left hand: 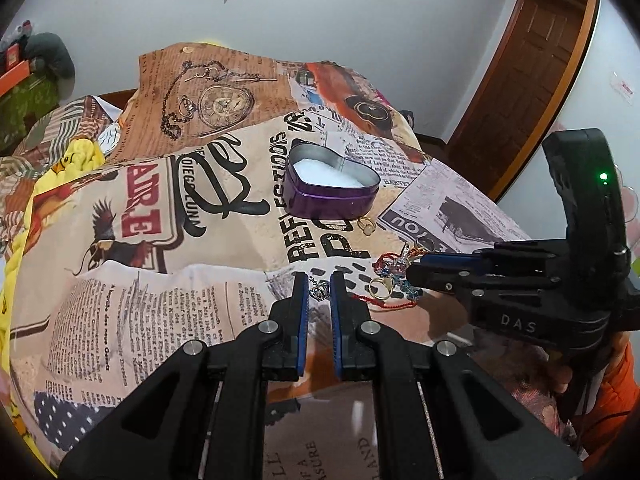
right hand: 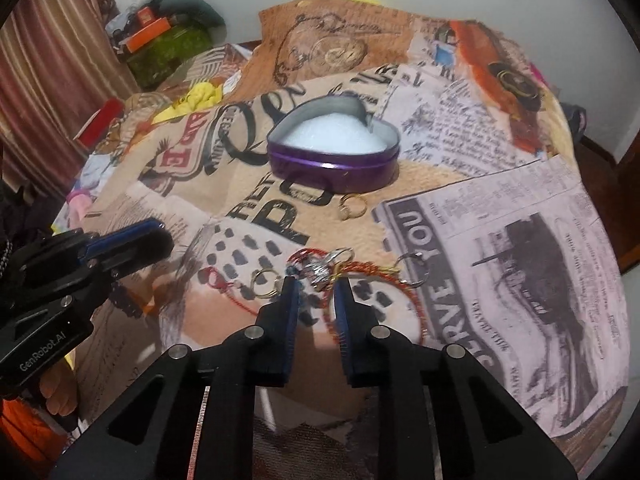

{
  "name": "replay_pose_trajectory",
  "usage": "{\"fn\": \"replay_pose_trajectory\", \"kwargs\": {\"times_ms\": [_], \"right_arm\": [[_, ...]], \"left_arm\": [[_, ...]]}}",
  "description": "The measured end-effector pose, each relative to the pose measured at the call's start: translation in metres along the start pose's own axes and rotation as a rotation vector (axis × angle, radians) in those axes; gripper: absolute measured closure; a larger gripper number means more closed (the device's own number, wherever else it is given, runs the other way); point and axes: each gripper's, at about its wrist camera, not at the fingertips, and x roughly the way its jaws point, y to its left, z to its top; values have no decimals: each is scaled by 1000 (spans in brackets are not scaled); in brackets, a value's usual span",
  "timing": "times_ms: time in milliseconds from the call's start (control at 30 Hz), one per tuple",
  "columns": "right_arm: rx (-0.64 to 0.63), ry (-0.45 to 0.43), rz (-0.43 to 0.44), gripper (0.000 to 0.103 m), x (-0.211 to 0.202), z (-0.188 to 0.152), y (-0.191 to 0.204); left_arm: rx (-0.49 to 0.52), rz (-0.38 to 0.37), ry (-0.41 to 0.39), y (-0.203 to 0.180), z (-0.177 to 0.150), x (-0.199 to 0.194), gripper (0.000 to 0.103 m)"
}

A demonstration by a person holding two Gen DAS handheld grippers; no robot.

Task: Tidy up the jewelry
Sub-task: 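Grasp the small silver earring with the left tool while the right tool grasps the red-gold bracelet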

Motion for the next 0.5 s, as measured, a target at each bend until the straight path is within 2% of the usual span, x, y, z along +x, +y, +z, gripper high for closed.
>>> {"fn": "replay_pose_trajectory", "kwargs": {"times_ms": [133,200,233,500], "right_arm": [[-21,23,-3,87,9,1,-1],[-24,37,-16,97,13,1,-2],[-22,39,-16,97,15,0,-2],[23,-37,-27,100,-2,-2,-10]], "left_arm": [[7,2,-1,-2,0,-1,94],[11,1,-5,-4,0,-4,94],[16,3,-8,-6,0,-6,94],[22,3,-35,-13,6,-17,94]]}}
